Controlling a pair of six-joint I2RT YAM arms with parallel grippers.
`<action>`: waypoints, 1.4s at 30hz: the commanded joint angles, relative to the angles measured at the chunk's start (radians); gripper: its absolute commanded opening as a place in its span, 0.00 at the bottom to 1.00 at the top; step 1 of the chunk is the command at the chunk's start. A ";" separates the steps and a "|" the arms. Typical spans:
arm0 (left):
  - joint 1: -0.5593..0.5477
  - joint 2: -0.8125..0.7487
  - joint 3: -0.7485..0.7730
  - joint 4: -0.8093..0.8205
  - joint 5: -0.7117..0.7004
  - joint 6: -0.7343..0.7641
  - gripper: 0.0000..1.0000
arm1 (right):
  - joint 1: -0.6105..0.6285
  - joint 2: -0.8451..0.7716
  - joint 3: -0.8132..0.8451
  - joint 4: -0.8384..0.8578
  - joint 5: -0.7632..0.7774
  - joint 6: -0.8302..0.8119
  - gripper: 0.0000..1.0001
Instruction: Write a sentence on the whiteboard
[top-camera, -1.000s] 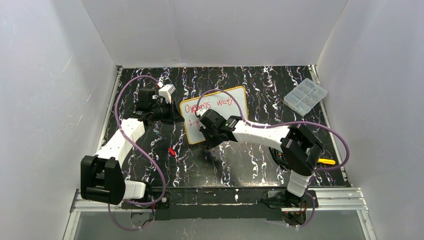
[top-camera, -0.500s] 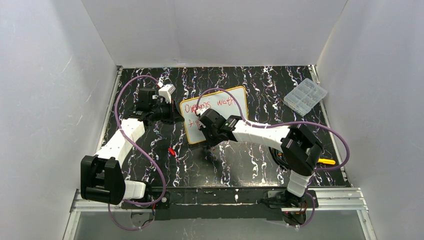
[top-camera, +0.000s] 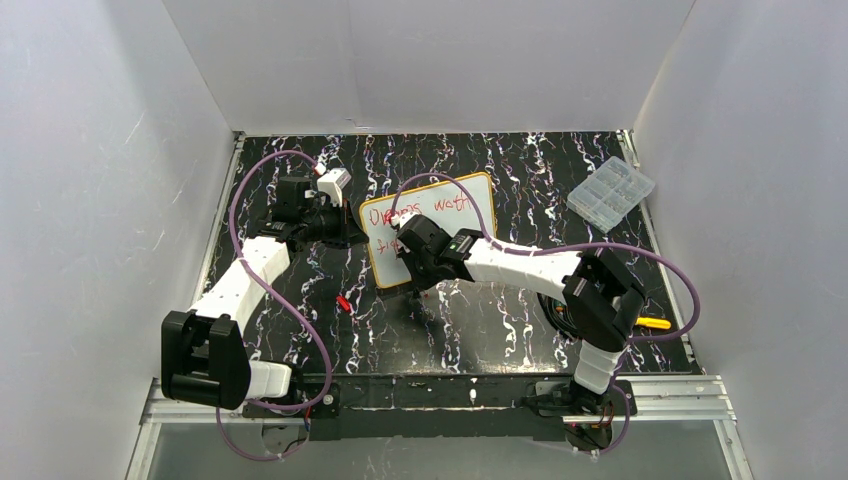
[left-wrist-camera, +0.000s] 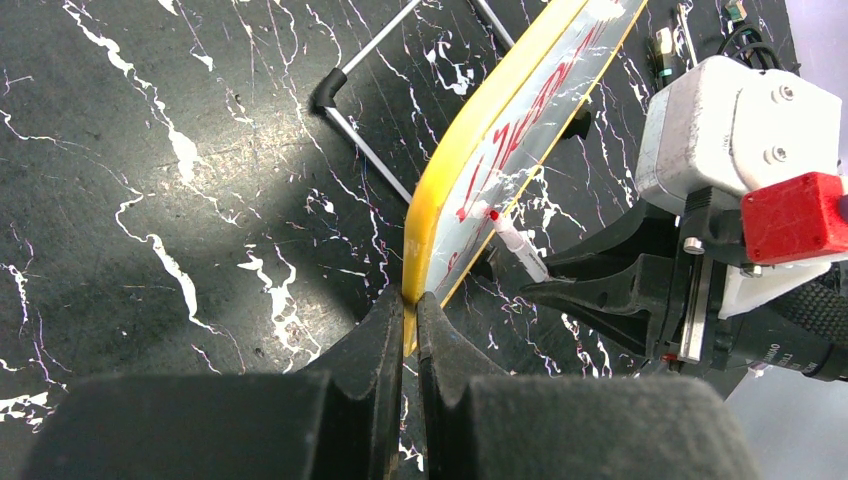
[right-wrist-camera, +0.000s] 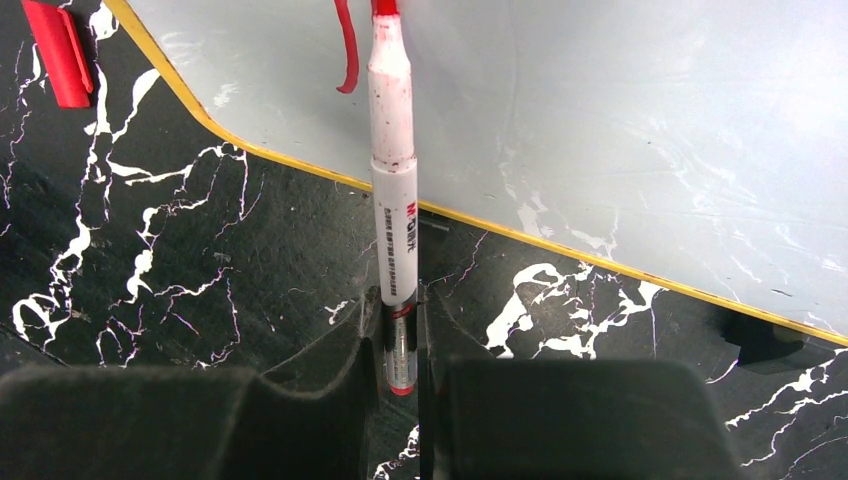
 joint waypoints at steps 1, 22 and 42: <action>-0.004 -0.052 0.000 -0.005 0.031 0.002 0.00 | -0.021 0.005 0.030 0.007 0.031 0.011 0.01; -0.004 -0.056 0.000 -0.005 0.030 0.002 0.00 | -0.027 -0.015 -0.064 0.004 -0.031 0.040 0.01; -0.004 -0.072 -0.012 0.011 0.038 -0.015 0.00 | -0.021 -0.167 -0.098 0.081 -0.030 0.003 0.01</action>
